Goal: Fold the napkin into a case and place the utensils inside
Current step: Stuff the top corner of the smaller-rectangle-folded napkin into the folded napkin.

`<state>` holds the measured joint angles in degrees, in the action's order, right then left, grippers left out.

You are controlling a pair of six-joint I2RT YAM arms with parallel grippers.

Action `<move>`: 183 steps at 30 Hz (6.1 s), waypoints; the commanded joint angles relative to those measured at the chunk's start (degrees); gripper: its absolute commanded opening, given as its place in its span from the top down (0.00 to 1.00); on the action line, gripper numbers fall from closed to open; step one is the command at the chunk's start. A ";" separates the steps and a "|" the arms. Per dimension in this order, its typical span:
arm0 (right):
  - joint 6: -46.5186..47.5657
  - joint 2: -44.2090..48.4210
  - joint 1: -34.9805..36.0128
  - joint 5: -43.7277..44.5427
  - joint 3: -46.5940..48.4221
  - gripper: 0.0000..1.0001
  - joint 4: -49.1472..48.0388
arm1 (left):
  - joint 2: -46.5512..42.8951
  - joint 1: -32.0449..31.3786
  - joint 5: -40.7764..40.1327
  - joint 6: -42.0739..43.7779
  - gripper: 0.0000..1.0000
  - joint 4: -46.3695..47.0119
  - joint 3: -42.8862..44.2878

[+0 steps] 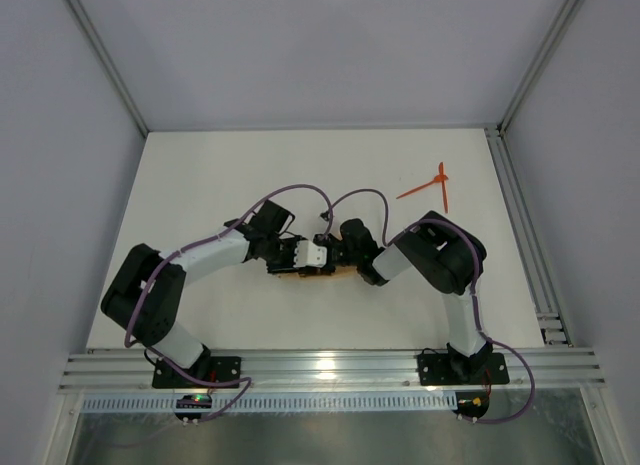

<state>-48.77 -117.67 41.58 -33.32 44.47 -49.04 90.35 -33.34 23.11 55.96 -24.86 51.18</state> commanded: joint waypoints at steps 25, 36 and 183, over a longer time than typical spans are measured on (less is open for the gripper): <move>8.78 13.51 -0.27 -0.87 -1.49 0.63 12.72 | 10.73 0.56 -3.51 13.38 1.00 -8.89 8.15; 20.73 29.68 -8.70 4.05 -1.58 0.58 40.14 | 10.55 0.65 -2.55 14.78 1.00 -6.60 6.57; 21.62 21.52 -0.10 20.40 -3.51 0.86 45.87 | 5.28 4.34 -2.90 26.46 0.86 -19.24 10.87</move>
<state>-26.39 -94.37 41.63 -16.43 42.87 -3.09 96.90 -29.56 21.21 76.53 -36.01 58.96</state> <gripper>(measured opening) 0.139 0.128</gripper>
